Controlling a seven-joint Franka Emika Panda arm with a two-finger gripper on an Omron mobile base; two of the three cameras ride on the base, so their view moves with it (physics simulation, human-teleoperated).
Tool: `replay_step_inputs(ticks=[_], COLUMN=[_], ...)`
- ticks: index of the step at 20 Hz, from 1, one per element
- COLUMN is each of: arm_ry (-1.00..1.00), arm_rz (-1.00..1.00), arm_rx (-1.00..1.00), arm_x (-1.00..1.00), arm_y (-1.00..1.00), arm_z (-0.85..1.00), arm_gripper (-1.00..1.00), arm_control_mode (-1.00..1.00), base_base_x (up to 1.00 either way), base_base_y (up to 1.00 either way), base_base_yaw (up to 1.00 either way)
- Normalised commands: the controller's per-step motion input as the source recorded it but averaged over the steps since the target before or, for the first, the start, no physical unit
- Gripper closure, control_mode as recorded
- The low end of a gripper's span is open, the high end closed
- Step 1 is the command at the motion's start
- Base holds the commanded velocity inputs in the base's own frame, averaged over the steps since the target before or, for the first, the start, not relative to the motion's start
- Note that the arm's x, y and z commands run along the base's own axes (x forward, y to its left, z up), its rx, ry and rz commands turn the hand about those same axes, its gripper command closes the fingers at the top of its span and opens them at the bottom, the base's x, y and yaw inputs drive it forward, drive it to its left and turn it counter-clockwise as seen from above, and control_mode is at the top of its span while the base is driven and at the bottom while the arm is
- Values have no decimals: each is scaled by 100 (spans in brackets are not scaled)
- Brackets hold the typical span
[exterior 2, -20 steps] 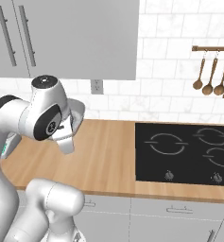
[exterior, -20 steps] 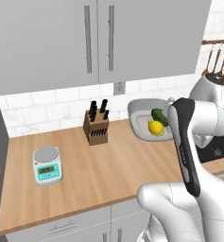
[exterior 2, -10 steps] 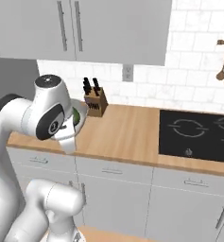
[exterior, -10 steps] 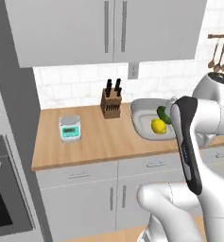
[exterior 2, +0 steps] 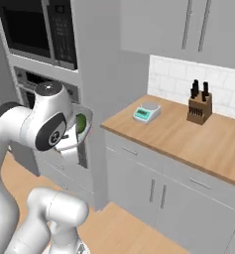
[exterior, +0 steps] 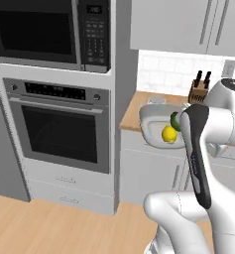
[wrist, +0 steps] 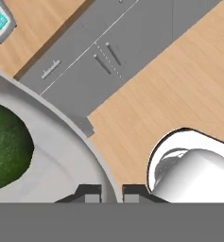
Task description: Take the meat container that has the steak and place it on the second highest rack of the freezer. Then take the vegetable container that has the avocado and lemon and place it on the highest rack of the freezer.
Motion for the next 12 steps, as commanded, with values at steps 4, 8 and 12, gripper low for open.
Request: replay_step_inputs(ticks=[4, 8, 12], arm_ry=[0, 0, 0], arm_rz=[0, 0, 0], arm_rx=[0, 0, 0], arm_x=[0, 0, 0], arm_y=[0, 0, 0], arm_z=[0, 0, 0], arm_gripper=[100, 100, 100], arm_control_mode=[100, 100, 100], base_base_x=[-3, 15, 46], base_base_y=[100, 100, 100], base_base_yaw=[15, -4, -10])
